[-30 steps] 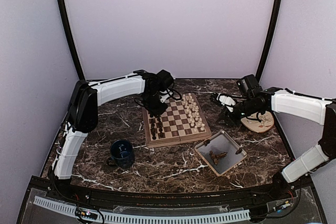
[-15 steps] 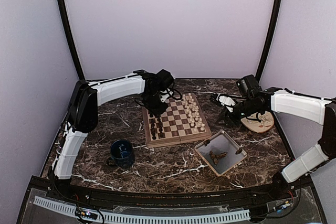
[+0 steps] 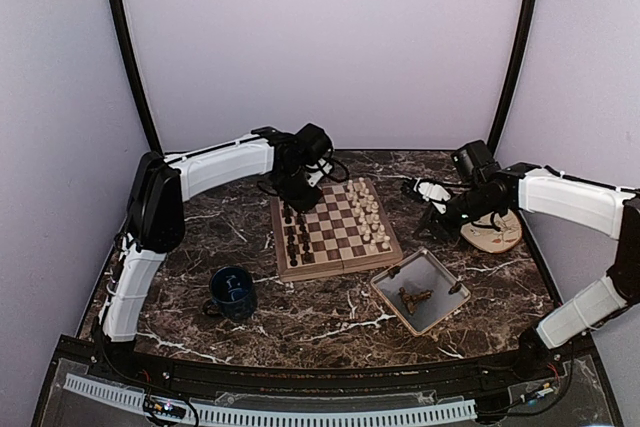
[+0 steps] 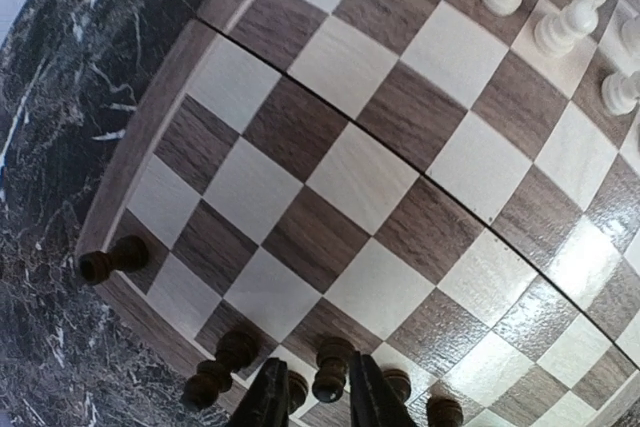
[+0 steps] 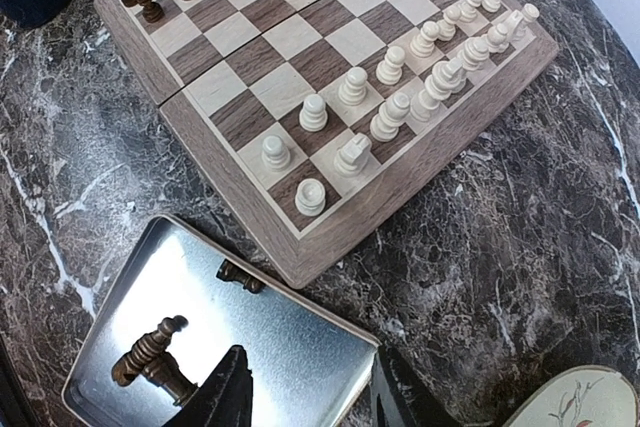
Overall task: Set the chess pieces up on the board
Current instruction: Place the pawn at e7, then pick up the king from the chess pile, then pass from the right arm to the left
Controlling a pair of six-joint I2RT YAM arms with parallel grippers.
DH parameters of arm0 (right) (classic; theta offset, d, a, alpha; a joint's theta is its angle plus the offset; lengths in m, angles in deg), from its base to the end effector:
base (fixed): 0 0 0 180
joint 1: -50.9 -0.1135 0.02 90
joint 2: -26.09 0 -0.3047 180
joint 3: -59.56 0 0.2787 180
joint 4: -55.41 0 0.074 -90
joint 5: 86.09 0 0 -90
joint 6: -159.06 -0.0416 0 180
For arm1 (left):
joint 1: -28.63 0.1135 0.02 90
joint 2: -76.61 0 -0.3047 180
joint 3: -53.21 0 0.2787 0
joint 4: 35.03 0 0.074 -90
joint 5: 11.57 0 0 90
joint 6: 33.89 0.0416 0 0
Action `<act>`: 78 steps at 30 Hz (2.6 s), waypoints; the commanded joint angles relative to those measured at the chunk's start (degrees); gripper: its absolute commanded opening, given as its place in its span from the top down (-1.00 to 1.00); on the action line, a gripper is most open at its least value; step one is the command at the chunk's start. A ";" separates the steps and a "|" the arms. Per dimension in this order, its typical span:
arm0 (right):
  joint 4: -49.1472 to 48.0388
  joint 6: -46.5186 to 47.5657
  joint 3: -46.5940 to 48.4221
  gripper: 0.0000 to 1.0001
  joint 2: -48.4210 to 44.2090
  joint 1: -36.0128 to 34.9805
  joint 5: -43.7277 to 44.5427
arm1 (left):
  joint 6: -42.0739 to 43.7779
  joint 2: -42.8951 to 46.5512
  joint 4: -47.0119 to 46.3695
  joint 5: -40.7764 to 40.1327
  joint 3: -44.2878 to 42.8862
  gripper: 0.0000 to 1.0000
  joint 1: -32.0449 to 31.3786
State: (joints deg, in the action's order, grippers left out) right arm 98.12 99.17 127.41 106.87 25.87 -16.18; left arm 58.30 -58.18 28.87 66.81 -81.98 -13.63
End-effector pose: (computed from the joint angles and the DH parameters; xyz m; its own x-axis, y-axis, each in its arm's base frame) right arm 0.2718 0.1427 0.2586 -0.3596 -0.6879 -0.6305 -0.8709 0.4900 -0.0378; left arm 0.4235 -0.3735 0.2290 -0.6392 0.6314 -0.4390 0.6171 0.7618 0.1972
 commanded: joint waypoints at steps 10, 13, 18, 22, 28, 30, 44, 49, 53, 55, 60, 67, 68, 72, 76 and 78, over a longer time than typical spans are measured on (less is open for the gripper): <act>14.67 7.44 -2.40 0.19 -10.18 0.95 6.51 | 0.60 24.09 -16.60 13.44 15.06 0.45 -5.12; 14.81 8.84 -5.22 0.19 -10.32 0.84 5.54 | -0.17 27.42 -22.27 17.98 21.49 0.44 -6.70; 12.99 12.82 -11.39 0.18 -9.16 -1.61 7.75 | -0.91 30.79 -30.27 22.37 30.60 0.43 -9.47; 9.53 13.24 -14.72 0.19 -7.31 -4.40 10.88 | -4.52 31.65 -36.43 25.67 36.74 0.43 -10.15; 6.64 12.50 -14.91 0.20 -3.21 -6.87 11.09 | -7.42 32.80 -44.62 28.15 44.10 0.43 -11.00; 5.91 12.25 -14.91 0.19 -2.11 -7.69 11.14 | -7.80 32.98 -45.33 27.87 45.26 0.43 -11.00; 3.40 11.25 -13.07 0.32 3.33 -11.40 11.51 | -8.26 33.27 -47.10 27.47 47.46 0.43 -11.00; 4.40 11.57 -13.21 0.53 3.71 -11.72 11.72 | -8.35 33.51 -47.60 27.44 48.29 0.43 -11.00; 5.99 11.61 -13.00 0.70 2.73 -11.72 10.78 | -8.30 33.65 -49.03 27.98 49.28 0.43 -11.00; 7.32 11.49 -12.74 0.76 1.91 -11.76 10.42 | -7.95 33.70 -50.31 29.04 49.89 0.42 -11.00; 11.05 11.44 -10.98 0.88 -0.83 -11.73 9.17 | -2.36 34.93 -62.21 35.52 57.04 0.32 -11.88; 15.00 9.89 -7.10 0.90 -3.23 -11.64 6.74 | -1.54 32.31 -80.71 41.92 63.33 0.30 -13.50; 15.40 9.74 -6.44 0.90 -3.45 -11.63 6.60 | -2.08 31.39 -82.35 42.28 63.22 0.29 -13.92; 16.41 8.41 -4.14 0.91 -3.64 -11.63 6.37 | -4.25 27.01 -86.46 42.64 61.42 0.29 -15.58; 17.63 6.31 -0.52 0.91 -3.77 -11.68 4.45 | -7.93 23.70 -90.52 40.94 60.33 0.29 -16.70; 17.92 5.27 1.34 0.90 -3.74 -11.57 2.72 | -10.55 22.37 -92.36 40.52 60.01 0.29 -16.71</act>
State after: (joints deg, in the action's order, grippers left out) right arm 114.54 107.30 124.64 104.20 14.52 -9.71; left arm 52.62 -34.22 -56.79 107.53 -20.43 -29.85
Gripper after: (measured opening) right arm 0.129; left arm 0.356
